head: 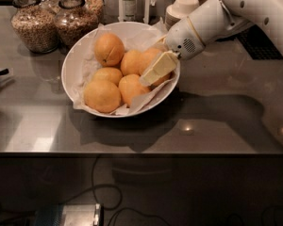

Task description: Pick orange from white bowl

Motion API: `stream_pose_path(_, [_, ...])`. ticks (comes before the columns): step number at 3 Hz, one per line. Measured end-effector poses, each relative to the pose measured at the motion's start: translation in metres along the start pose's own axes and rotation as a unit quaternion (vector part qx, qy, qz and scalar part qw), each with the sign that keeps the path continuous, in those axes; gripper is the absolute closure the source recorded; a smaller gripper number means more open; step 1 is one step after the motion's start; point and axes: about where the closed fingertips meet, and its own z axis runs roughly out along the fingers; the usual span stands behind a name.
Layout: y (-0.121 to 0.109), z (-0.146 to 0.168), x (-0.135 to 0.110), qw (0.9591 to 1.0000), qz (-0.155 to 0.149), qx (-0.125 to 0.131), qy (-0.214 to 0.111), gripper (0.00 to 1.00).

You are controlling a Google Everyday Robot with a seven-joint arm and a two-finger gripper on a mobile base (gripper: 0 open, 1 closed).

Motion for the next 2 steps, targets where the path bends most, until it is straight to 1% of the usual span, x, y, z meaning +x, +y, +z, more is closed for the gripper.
stream_pose_path(2, [0.0, -0.0032, -0.0014, 1.0, 0.004, 0.002, -0.004, 0.8])
